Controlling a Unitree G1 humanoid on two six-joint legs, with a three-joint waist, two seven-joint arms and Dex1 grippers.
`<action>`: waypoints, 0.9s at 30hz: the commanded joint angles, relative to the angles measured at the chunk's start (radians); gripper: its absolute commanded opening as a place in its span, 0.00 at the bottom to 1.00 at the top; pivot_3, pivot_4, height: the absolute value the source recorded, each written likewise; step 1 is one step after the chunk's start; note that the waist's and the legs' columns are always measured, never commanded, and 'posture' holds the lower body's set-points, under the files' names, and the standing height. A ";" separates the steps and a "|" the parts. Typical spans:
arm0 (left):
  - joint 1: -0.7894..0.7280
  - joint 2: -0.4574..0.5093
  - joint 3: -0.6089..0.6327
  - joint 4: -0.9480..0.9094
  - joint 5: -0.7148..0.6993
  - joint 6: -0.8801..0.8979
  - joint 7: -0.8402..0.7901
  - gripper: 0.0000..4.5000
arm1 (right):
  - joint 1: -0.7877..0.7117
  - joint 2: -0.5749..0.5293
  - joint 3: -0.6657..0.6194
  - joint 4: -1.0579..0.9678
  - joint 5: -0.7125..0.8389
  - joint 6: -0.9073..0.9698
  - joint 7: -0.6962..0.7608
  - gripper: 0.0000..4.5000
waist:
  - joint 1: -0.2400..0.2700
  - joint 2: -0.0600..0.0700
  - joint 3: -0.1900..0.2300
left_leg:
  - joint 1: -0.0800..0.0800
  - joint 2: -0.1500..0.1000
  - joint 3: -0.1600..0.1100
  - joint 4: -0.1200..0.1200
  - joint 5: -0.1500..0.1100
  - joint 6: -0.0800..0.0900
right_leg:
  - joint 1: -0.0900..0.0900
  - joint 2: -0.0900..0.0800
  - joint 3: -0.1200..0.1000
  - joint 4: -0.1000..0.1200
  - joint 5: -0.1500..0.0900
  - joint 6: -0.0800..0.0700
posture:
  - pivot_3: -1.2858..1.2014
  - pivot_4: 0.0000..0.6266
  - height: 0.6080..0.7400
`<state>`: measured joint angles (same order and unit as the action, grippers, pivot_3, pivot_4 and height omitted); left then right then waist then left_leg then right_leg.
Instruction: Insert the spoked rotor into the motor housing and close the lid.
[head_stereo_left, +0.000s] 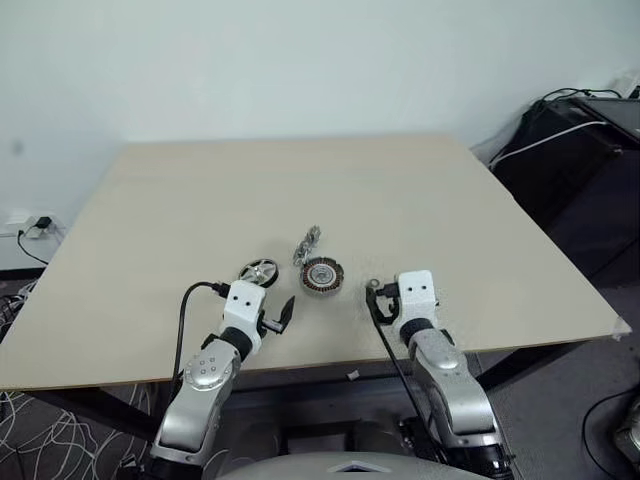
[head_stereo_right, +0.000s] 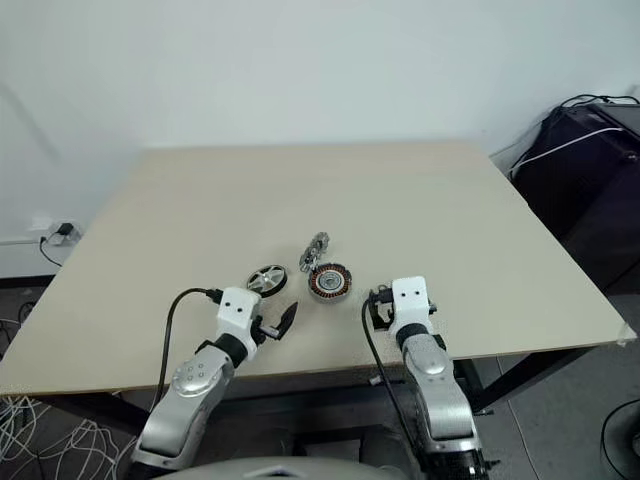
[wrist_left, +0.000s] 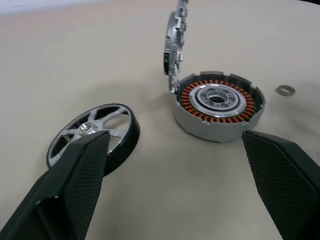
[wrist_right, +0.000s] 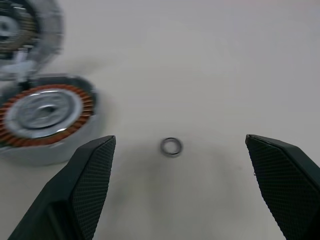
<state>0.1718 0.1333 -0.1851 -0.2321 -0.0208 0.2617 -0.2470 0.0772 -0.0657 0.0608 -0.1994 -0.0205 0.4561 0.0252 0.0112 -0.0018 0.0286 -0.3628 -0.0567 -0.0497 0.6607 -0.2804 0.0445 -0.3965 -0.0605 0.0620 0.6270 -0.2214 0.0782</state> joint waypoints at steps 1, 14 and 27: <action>-0.025 -0.020 0.015 -0.027 -0.009 -0.005 0.021 1.00 | -0.088 0.024 -0.052 0.088 0.010 -0.031 -0.043 0.99 | 0.000 0.000 0.000 | 0.000 0.000 0.000 0.000 0.000 0.000 | 0.000 0.000 0.000 0.000 0.000 0.000 | 0.52 0.00 1.00; -0.025 -0.038 0.009 -0.026 -0.005 -0.001 0.032 1.00 | -0.255 0.070 -0.067 0.376 0.018 -0.089 -0.045 0.99 | -0.025 0.001 0.000 | 0.000 -0.001 -0.001 -0.001 0.002 0.003 | 0.000 0.000 0.000 0.000 0.003 -0.006 | 0.52 0.00 1.00; -0.022 -0.040 -0.002 -0.033 -0.006 0.009 0.028 1.00 | -0.337 0.076 -0.057 0.522 0.006 -0.136 -0.041 0.99 | -0.032 0.002 0.000 | 0.001 -0.001 -0.001 -0.001 0.002 0.002 | 0.000 0.000 0.000 0.001 0.004 -0.006 | 0.52 0.00 1.00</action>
<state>0.1606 0.0993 -0.1860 -0.2321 -0.0210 0.2756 -0.2189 -0.2307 0.0085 -0.0010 0.3223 -0.0119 0.3491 -0.0196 -0.0210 -0.0002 0.0282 -0.3622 -0.0582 -0.0506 0.6593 -0.2782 0.0466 -0.3967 -0.0601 0.0623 0.6276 -0.2179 0.0725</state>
